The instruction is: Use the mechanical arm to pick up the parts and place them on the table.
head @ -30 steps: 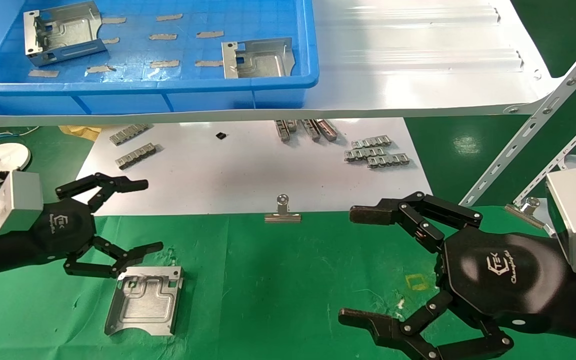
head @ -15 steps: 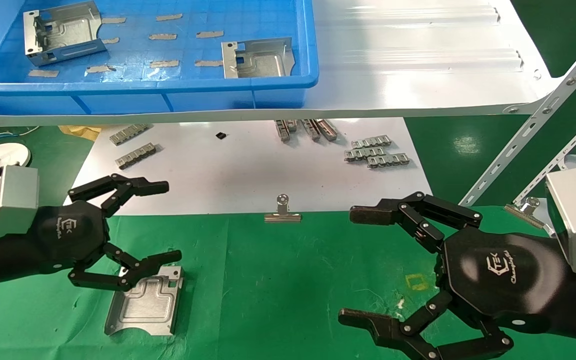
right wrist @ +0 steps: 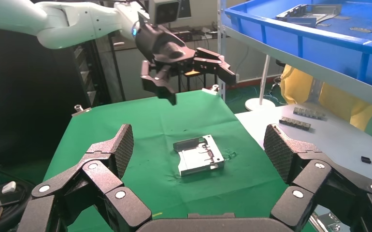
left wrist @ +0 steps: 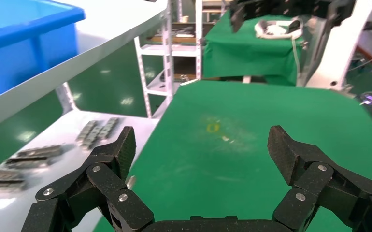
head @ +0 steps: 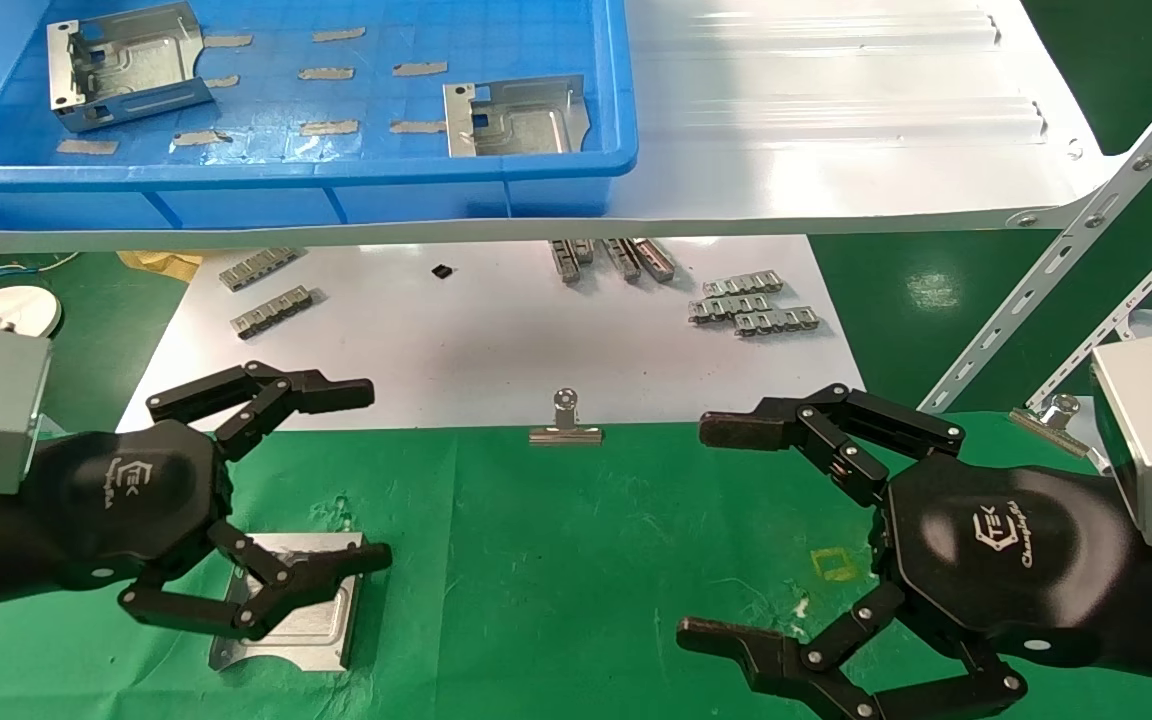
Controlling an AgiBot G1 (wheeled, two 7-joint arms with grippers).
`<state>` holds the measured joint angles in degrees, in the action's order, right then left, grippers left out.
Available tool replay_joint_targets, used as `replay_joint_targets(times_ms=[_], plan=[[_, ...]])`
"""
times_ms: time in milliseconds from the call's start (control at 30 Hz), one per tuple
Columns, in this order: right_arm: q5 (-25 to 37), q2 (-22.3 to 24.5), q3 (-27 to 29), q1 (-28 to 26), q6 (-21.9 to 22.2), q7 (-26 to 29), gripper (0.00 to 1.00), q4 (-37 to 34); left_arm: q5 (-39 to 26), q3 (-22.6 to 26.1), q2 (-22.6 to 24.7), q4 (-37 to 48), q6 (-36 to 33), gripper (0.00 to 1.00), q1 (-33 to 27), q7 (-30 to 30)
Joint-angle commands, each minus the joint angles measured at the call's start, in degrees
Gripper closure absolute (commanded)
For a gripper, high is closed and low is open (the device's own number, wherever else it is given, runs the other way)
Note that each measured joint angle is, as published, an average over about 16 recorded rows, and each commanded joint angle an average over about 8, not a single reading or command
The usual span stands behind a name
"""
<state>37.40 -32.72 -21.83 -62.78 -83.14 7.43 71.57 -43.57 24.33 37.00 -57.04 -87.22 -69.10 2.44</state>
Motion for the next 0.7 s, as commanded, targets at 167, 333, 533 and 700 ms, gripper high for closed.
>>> replay_joint_targets(times_ms=[167,333,533,700], plan=[[0.0,0.0,0.0,0.0,0.0,0.0,0.0,0.0,0.66,-3.23,-0.77,-6.43,0.59,0.0,2.93,-5.13],[0.0,0.0,0.0,0.0,0.0,0.0,0.0,0.0,1.21,-5.91,-1.4,-11.76,1.08,0.0,5.36,-9.38],[-0.01,0.0,0.0,0.01,0.01,0.0,0.0,-0.01,1.78,-8.5,-2.02,-16.96,1.51,0.0,7.7,-13.33],[-0.01,0.01,0.0,0.01,0.01,0.0,0.0,-0.02,2.02,-9.28,-2.22,-18.44,1.65,0.0,8.4,-14.08]])
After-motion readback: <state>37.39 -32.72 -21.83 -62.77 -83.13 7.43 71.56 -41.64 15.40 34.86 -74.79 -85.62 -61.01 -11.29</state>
